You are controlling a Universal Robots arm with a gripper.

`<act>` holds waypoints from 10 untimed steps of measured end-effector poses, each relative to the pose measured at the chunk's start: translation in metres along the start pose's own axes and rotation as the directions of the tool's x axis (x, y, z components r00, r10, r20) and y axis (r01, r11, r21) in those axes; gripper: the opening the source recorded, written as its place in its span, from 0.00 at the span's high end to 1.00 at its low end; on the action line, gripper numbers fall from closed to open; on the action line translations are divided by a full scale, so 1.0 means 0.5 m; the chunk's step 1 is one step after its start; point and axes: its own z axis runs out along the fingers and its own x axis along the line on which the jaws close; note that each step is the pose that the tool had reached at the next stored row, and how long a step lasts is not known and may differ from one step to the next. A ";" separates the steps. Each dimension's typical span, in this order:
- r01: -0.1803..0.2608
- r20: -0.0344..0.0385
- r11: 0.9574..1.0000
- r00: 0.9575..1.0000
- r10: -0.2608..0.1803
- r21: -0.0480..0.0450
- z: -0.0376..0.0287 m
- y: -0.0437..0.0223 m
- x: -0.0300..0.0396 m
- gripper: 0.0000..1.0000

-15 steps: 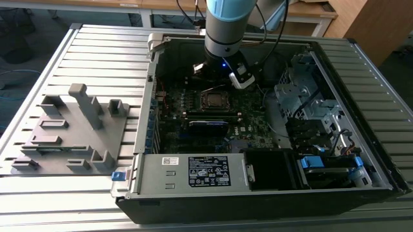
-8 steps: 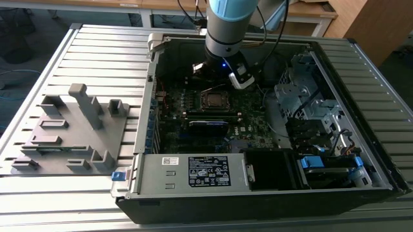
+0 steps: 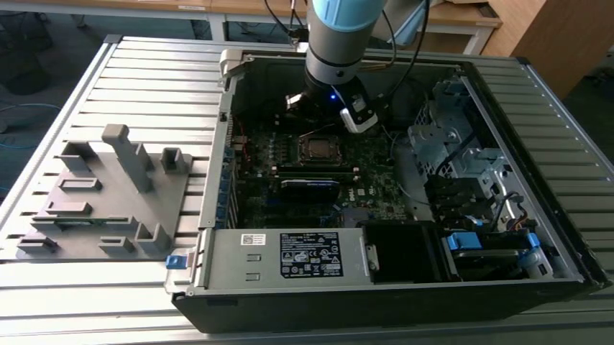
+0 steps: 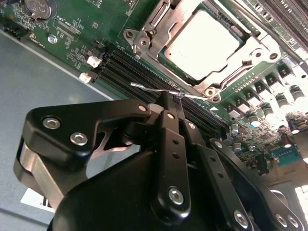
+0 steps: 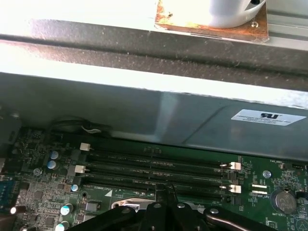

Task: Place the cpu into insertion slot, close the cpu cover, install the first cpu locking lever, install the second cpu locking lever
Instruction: 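Install the first cpu locking lever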

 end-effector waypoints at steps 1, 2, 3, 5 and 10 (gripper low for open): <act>0.000 0.000 1.000 1.000 0.000 0.000 0.000 0.000 0.000 0.90; 0.000 0.000 1.000 1.000 0.000 0.000 0.001 0.000 -0.001 0.90; 0.000 0.000 1.000 1.000 0.000 0.000 0.001 0.000 -0.002 0.90; 0.000 0.000 1.000 1.000 0.000 0.000 0.003 0.000 -0.005 0.90; 0.000 0.000 1.000 1.000 0.000 0.000 0.004 0.001 -0.009 0.90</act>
